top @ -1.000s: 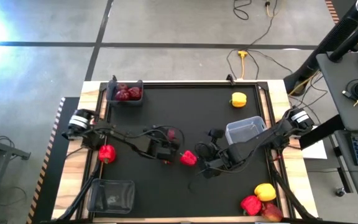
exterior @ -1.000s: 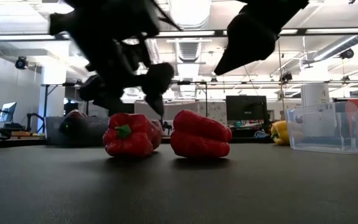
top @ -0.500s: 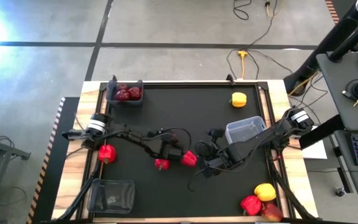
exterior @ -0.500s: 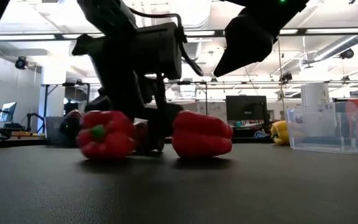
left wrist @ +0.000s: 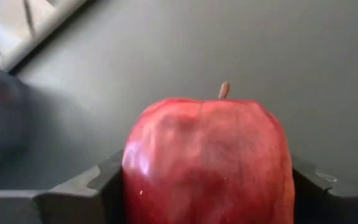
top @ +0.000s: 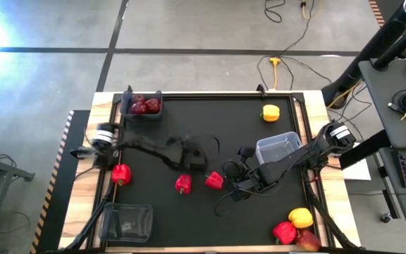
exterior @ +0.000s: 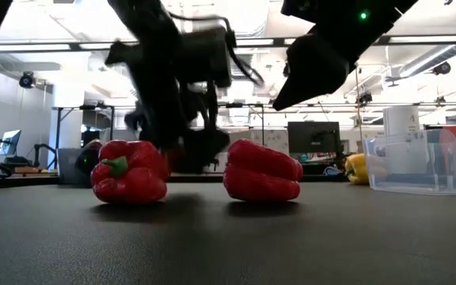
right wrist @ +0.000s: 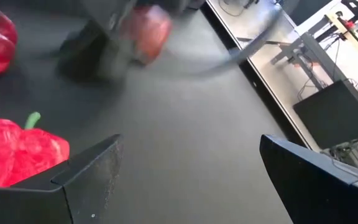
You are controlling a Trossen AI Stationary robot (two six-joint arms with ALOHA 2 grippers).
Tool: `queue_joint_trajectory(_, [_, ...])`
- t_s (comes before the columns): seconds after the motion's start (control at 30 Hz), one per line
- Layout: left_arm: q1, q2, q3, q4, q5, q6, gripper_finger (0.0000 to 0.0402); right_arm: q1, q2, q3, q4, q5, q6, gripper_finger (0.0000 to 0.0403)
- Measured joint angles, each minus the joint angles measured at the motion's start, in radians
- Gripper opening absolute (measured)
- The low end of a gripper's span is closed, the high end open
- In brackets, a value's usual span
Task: Sort produce into baskets
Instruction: Put the red apple into the top black bin
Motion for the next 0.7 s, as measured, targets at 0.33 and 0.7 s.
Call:
queue_joint_trajectory(0.33, [0.337, -0.505, -0.213, -0.041, -0.048, 0.241, 0.026, -0.002, 0.0, -0.022, 0.002, -0.001, 0.0, 0.0368])
queue_joint_trajectory(0.7, [0.666, -0.717, -0.518, 0.329, 0.148, 0.283, 0.0269, -0.018, 0.0, -0.036, 0.014, 0.003, -0.009, 0.0368])
